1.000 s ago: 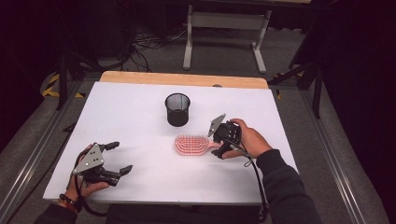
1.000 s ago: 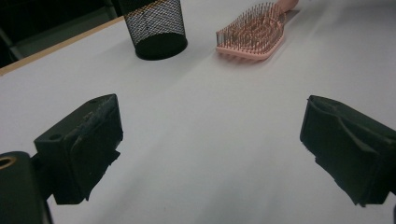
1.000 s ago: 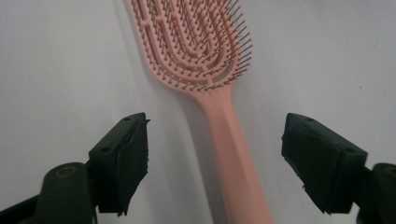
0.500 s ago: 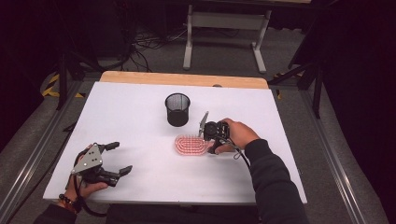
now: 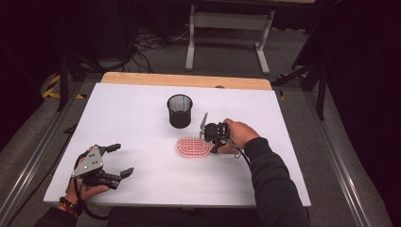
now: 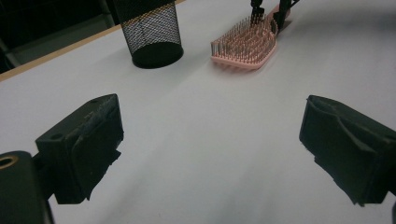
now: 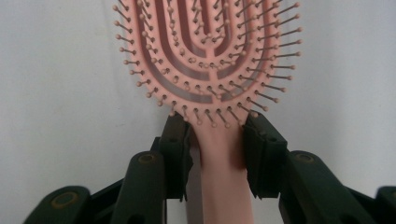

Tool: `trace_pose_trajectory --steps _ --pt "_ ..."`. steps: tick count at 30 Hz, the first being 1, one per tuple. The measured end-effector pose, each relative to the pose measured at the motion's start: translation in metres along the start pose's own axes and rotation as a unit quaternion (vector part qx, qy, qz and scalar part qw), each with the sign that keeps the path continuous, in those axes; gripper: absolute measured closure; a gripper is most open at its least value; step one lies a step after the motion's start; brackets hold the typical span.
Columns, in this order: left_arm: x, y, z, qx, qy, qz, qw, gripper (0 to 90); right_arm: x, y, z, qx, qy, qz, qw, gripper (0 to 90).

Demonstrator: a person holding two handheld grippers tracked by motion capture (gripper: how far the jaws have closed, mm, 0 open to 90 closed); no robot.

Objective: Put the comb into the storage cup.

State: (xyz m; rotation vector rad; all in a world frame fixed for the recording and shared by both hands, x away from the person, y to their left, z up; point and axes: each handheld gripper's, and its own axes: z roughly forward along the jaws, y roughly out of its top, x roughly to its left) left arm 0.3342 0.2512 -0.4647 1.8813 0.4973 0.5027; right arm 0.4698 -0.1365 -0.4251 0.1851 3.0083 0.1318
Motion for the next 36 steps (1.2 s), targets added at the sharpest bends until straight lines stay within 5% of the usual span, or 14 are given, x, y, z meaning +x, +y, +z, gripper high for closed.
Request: trace_pose_trajectory --steps 8,22,30,36 --pt "-0.001 0.0 0.001 0.004 -0.001 0.0 1.0 7.2 0.004 -0.003 -0.001 -0.008 -0.001 -0.011 0.9999 68.8" --pt "0.0 0.0 0.001 0.006 0.002 -0.002 1.0 7.6 0.016 -0.025 -0.002 -0.098 -0.034 0.0 0.9946 70.3" --pt "0.0 0.0 0.001 0.004 0.004 -0.004 1.0 7.4 0.022 -0.041 -0.01 -0.169 -0.063 0.024 0.9834 70.3" --pt "0.0 0.0 0.002 0.006 0.008 -0.004 0.9999 7.4 0.032 -0.047 -0.014 -0.225 -0.086 0.034 0.97 70.3"
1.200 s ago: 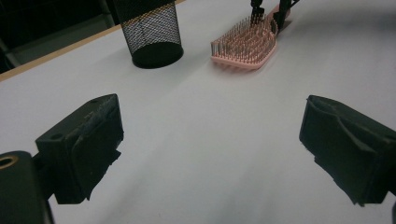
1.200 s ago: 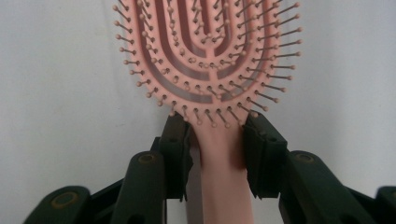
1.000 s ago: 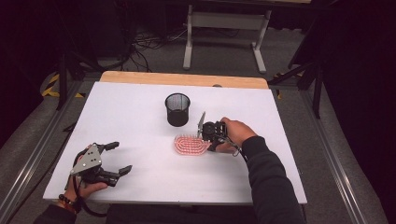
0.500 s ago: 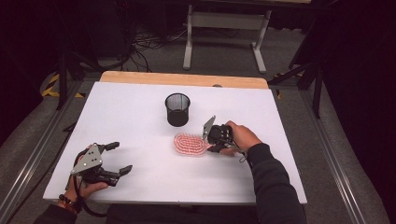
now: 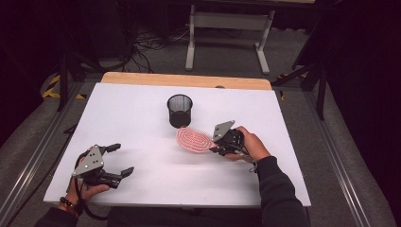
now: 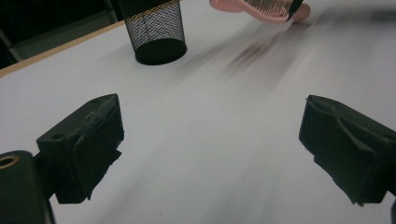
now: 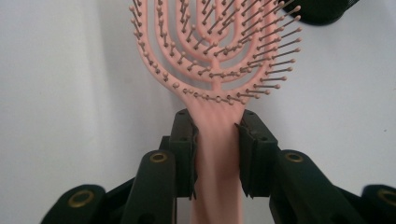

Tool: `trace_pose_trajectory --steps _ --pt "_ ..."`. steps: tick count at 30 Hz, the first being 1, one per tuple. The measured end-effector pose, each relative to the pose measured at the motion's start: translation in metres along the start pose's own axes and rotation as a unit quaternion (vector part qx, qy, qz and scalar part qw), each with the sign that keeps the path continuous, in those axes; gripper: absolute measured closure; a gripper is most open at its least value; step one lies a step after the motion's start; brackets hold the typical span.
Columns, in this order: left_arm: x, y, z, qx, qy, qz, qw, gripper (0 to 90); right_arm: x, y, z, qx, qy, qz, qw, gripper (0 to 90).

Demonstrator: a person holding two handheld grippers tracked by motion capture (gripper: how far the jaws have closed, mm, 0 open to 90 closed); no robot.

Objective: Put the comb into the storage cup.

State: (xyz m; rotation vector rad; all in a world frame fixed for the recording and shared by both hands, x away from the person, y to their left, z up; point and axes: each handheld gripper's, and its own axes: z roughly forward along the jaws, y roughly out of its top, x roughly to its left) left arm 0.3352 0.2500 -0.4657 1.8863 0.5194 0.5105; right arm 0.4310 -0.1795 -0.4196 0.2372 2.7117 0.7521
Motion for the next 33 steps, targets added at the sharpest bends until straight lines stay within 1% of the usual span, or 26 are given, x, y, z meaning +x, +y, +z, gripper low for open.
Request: trace_pose_trajectory --steps 1,2,4,6,8,10,11,12,13,14,15,16,17,18,19,20,21,22,24,25,26,27,28,29,31,33 --pt "0.001 0.0 0.0 0.0 -0.003 -0.002 1.0 7.4 0.001 0.0 -0.002 -0.005 0.001 0.005 1.0 70.3" --pt "0.001 0.0 0.0 0.0 -0.002 -0.002 1.0 7.4 0.001 -0.001 -0.004 -0.016 -0.003 0.007 0.9998 70.3" --pt "0.001 0.0 -0.001 -0.002 -0.004 -0.002 1.0 7.1 0.003 -0.002 -0.008 -0.033 -0.017 0.013 0.9992 70.3" --pt "0.001 0.0 -0.001 -0.004 -0.002 -0.002 1.0 7.1 0.006 -0.004 -0.011 -0.056 -0.021 0.026 0.9979 70.3" --pt "0.001 0.0 -0.001 -0.003 -0.003 -0.004 1.0 7.0 0.008 -0.005 -0.014 -0.069 -0.032 0.034 0.9965 70.3" --pt "0.001 0.0 -0.001 -0.003 -0.001 -0.004 1.0 7.0 0.012 -0.005 -0.017 -0.09 -0.039 0.036 0.9946 70.3" --pt "0.001 0.0 -0.001 -0.003 -0.002 -0.004 1.0 7.0 0.012 -0.005 -0.017 -0.09 -0.039 0.036 0.9946 70.3" --pt "0.001 0.0 -0.001 -0.003 -0.001 -0.003 1.0 7.0 0.015 -0.005 -0.019 -0.109 -0.043 0.043 0.9922 70.3" --pt "0.001 0.0 -0.001 -0.002 -0.001 -0.004 1.0 7.0 0.016 -0.005 -0.02 -0.118 -0.051 0.043 0.9908 70.3" --pt "0.001 0.0 -0.001 -0.002 0.0 -0.005 1.0 7.0 0.016 -0.005 -0.02 -0.118 -0.051 0.043 0.9908 70.3" --pt "0.001 0.0 -0.001 -0.002 0.001 -0.006 1.0 7.0 0.017 -0.005 -0.021 -0.127 -0.056 0.053 0.9889 70.3" --pt "0.001 0.0 0.0 -0.002 0.001 -0.007 1.0 7.0 0.018 -0.005 -0.021 -0.137 -0.062 0.057 0.987 70.3" --pt "0.001 -0.001 0.0 -0.001 0.002 -0.007 1.0 7.0 0.02 -0.005 -0.023 -0.156 -0.076 0.064 0.9827 70.3" --pt "0.001 -0.001 0.0 -0.001 0.002 -0.007 1.0 7.0 0.02 -0.005 -0.023 -0.156 -0.076 0.064 0.9827 70.3" --pt "0.001 -0.001 0.0 -0.001 0.003 -0.008 1.0 7.0 0.021 -0.005 -0.023 -0.167 -0.081 0.067 0.9803 70.3" --pt "0.002 -0.001 0.0 0.0 0.005 -0.008 1.0 7.0 0.022 -0.005 -0.024 -0.182 -0.093 0.074 0.9761 70.3" --pt "0.002 -0.001 0.0 -0.002 0.007 -0.008 0.9999 7.0 0.023 -0.005 -0.024 -0.193 -0.098 0.081 0.973 70.3" --pt "0.002 -0.001 0.0 -0.003 0.006 -0.011 0.9999 7.0 0.024 -0.005 -0.024 -0.2 -0.103 0.086 0.9705 70.3" --pt "0.002 -0.001 0.0 -0.003 0.007 -0.012 0.9999 6.9 0.026 -0.004 -0.023 -0.207 -0.117 0.089 0.9672 70.3" --pt "0.002 -0.001 0.0 -0.004 0.004 -0.013 0.9999 6.6 0.028 -0.003 -0.022 -0.214 -0.128 0.093 0.9639 70.3" --pt "0.002 -0.001 0.0 -0.006 0.006 -0.015 0.9999 6.4 0.029 -0.004 -0.022 -0.22 -0.129 0.095 0.9623 70.3" --pt "0.002 -0.001 0.0 -0.006 0.006 -0.015 0.9999 6.1 0.029 -0.004 -0.022 -0.22 -0.129 0.095 0.9623 70.3" --pt "0.003 0.0 0.0 -0.012 0.002 -0.021 0.9997 5.6 0.031 -0.003 -0.022 -0.231 -0.128 0.1 0.9592 70.3" --pt "0.004 0.0 0.0 -0.011 -0.002 -0.024 0.9997 4.9 0.032 -0.003 -0.021 -0.233 -0.132 0.1 0.9584 70.3" --pt "0.004 0.0 0.0 -0.011 -0.002 -0.024 0.9997 4.8 0.034 -0.003 -0.021 -0.234 -0.135 0.099 0.9577 70.3" --pt "0.004 0.001 -0.001 -0.011 0.002 -0.024 0.9996 4.8 0.039 -0.001 -0.02 -0.233 -0.149 0.096 0.9563 70.3"
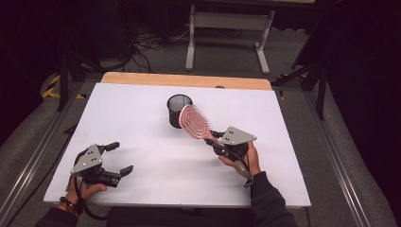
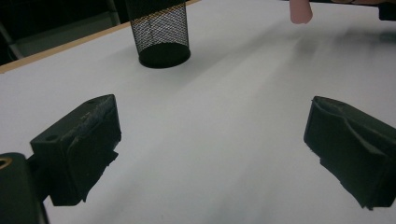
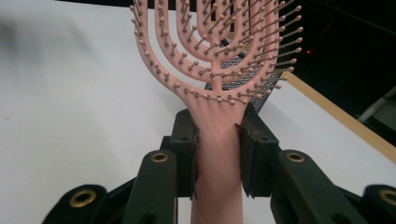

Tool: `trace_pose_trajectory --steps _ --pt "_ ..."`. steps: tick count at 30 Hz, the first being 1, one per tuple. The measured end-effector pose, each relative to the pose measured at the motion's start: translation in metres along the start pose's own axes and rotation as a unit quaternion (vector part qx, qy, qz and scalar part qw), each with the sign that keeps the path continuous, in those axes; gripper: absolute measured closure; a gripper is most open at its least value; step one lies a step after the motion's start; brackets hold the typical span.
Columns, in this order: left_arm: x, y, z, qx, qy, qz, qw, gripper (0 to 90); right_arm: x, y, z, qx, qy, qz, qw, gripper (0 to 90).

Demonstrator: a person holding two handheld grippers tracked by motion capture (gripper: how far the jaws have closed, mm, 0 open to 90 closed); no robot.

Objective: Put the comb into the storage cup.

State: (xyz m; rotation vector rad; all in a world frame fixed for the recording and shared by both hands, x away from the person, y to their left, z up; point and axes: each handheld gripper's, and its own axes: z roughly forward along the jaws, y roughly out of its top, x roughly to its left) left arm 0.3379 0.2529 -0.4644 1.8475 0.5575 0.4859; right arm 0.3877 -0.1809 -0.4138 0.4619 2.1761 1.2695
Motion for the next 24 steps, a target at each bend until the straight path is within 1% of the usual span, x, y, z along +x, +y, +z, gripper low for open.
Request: trace_pose_trajectory --steps 2,3,5,6,7,8,9,10,11,12,13,14,15,16,17,19,20,21,22,23,24 --pt "0.0 0.001 0.0 -0.003 0.003 -0.003 1.0 4.8 0.003 0.001 -0.001 -0.005 -0.002 0.001 1.0 70.3" --pt "-0.001 0.001 -0.001 -0.004 0.005 -0.004 1.0 4.8 0.004 0.002 -0.002 -0.008 -0.008 -0.001 0.9999 70.3" --pt "-0.001 0.002 -0.001 -0.003 0.009 -0.005 0.9999 5.5 0.007 0.004 -0.004 -0.02 -0.024 0.006 0.9995 70.3" --pt "-0.001 0.002 -0.001 -0.003 0.009 -0.005 0.9999 6.7 0.007 0.004 -0.004 -0.02 -0.024 0.006 0.9995 70.3" --pt "-0.002 0.003 -0.001 -0.002 0.013 -0.003 0.9999 6.7 0.008 0.004 -0.006 -0.025 -0.029 0.009 0.9992 70.2" --pt "-0.002 0.005 -0.001 -0.007 0.013 -0.006 0.9999 7.8 0.011 0.006 -0.008 -0.035 -0.04 0.011 0.9985 70.3" --pt "-0.002 0.005 -0.001 -0.007 0.013 -0.006 0.9999 9.0 0.011 0.006 -0.008 -0.035 -0.04 0.011 0.9985 70.3" --pt "-0.003 0.008 0.0 -0.007 0.021 -0.01 0.9997 9.9 0.014 0.007 -0.01 -0.039 -0.051 0.01 0.9979 70.3" --pt "-0.003 0.011 0.0 -0.009 0.024 -0.012 0.9996 9.9 0.014 0.007 -0.01 -0.039 -0.051 0.01 0.9979 70.3" --pt "-0.003 0.014 0.001 -0.014 0.022 -0.017 0.9995 9.9 0.016 0.008 -0.01 -0.047 -0.055 0.011 0.9973 70.3" --pt "-0.004 0.018 0.003 -0.018 0.025 -0.02 0.9993 9.9 0.019 0.009 -0.011 -0.052 -0.058 0.01 0.997 70.3" --pt "-0.005 0.021 0.005 -0.023 0.024 -0.024 0.9991 10.4 0.023 0.01 -0.011 -0.058 -0.061 0.006 0.9964 70.3" --pt "-0.005 0.026 0.006 -0.03 0.018 -0.027 0.999 10.7 0.023 0.01 -0.011 -0.058 -0.061 0.006 0.9964 70.3" --pt "-0.007 0.031 0.008 -0.036 0.017 -0.027 0.9988 11.2 0.028 0.011 -0.01 -0.063 -0.059 0.008 0.9963 70.3" --pt "-0.008 0.036 0.01 -0.039 0.017 -0.025 0.9988 11.2 0.028 0.011 -0.01 -0.063 -0.059 0.008 0.9963 70.3" --pt "-0.011 0.047 0.018 -0.051 0.008 -0.031 0.9982 11.8 0.034 0.013 -0.008 -0.064 -0.062 0.002 0.996 70.3" --pt "-0.012 0.05 0.021 -0.052 0.006 -0.033 0.9981 12.3 0.036 0.014 -0.007 -0.065 -0.059 0.001 0.9962 70.3" --pt "-0.015 0.056 0.026 -0.061 -0.006 -0.037 0.9975 12.1 0.038 0.014 -0.006 -0.065 -0.057 0.002 0.9962 70.3" --pt "-0.017 0.061 0.03 -0.067 -0.01 -0.037 0.997 12.0 0.041 0.014 -0.005 -0.065 -0.06 0.001 0.9961 70.3" --pt "-0.022 0.069 0.038 -0.072 -0.018 -0.036 0.9966 12.2 0.045 0.014 -0.003 -0.066 -0.055 0.003 0.9963 70.3" --pt "-0.022 0.069 0.038 -0.072 -0.018 -0.036 0.9966 12.3 0.045 0.014 -0.003 -0.066 -0.055 0.003 0.9963 70.3"
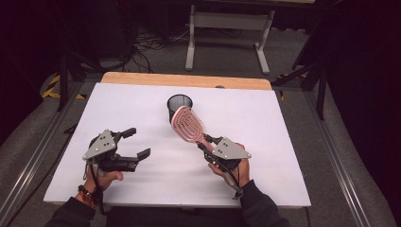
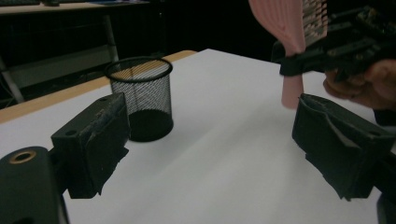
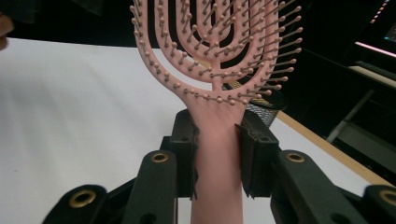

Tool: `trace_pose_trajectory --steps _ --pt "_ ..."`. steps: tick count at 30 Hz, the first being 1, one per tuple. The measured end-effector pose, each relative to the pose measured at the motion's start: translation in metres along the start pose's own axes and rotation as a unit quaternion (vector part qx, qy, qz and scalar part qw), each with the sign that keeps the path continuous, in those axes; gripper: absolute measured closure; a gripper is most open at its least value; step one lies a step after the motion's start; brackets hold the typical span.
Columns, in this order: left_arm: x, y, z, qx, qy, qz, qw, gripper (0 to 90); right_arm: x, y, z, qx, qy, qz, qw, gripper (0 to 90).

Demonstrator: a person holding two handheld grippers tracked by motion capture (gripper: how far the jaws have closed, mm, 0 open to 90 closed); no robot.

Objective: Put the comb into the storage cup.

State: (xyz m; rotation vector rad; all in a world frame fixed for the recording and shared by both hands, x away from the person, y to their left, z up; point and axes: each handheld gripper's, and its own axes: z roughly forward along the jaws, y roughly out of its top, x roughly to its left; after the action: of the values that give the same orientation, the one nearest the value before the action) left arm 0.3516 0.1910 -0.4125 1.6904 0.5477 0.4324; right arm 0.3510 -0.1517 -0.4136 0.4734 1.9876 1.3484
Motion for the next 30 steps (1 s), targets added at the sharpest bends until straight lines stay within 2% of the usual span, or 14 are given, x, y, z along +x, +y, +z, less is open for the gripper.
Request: trace_pose_trajectory --steps 3,9,10,11,14,15,17,18,19,20,22,25,29,30 --pt "-0.013 0.012 0.022 -0.019 -0.02 -0.009 0.9996 12.6 0.006 -0.001 0.001 -0.005 -0.006 0.001 1.0 70.3" --pt "-0.028 0.025 0.049 -0.03 -0.02 -0.016 0.9992 14.7 0.016 -0.002 0.004 -0.01 -0.023 0.006 0.9997 70.3" --pt "-0.033 0.031 0.058 -0.041 -0.023 -0.017 0.9987 15.2 0.017 -0.002 0.004 -0.009 -0.028 0.004 0.9996 70.3" --pt "-0.033 0.031 0.058 -0.041 -0.023 -0.017 0.9987 16.5 0.018 -0.002 0.005 -0.01 -0.034 0.005 0.9994 70.2" --pt "-0.039 0.038 0.07 -0.056 -0.014 -0.029 0.9979 18.7 0.02 -0.002 0.005 -0.012 -0.038 0.013 0.9991 70.2" --pt "-0.042 0.042 0.076 -0.066 0.004 -0.032 0.9973 23.1 0.022 -0.002 0.006 -0.012 -0.045 0.013 0.9988 70.3" --pt "-0.043 0.043 0.079 -0.07 0.005 -0.037 0.9969 24.4 0.023 -0.003 0.006 -0.013 -0.05 0.013 0.9986 70.2" --pt "-0.044 0.045 0.084 -0.071 0.012 -0.048 0.9962 27.6 0.025 -0.003 0.007 -0.013 -0.057 0.012 0.9982 70.2" --pt "-0.043 0.045 0.086 -0.077 0.0 -0.053 0.9956 31.9 0.025 -0.003 0.007 -0.011 -0.059 0.011 0.9981 70.2" --pt "-0.043 0.045 0.086 -0.077 0.0 -0.053 0.9956 36.9 0.025 -0.003 0.007 -0.011 -0.059 0.011 0.9981 70.2" --pt "-0.044 0.047 0.089 -0.079 0.006 -0.051 0.9956 37.8 0.026 -0.003 0.007 -0.012 -0.063 0.013 0.9979 70.2" --pt "-0.046 0.05 0.092 -0.078 0.0 -0.05 0.9957 50.3 0.026 -0.003 0.007 -0.011 -0.065 0.016 0.9977 70.2" --pt "-0.045 0.053 0.094 -0.074 -0.012 -0.055 0.9957 54.8 0.025 -0.004 0.007 -0.01 -0.073 0.017 0.9972 70.0" --pt "-0.043 0.054 0.095 -0.074 -0.012 -0.05 0.9959 56.0 0.024 -0.004 0.008 -0.01 -0.073 0.02 0.9971 70.0"
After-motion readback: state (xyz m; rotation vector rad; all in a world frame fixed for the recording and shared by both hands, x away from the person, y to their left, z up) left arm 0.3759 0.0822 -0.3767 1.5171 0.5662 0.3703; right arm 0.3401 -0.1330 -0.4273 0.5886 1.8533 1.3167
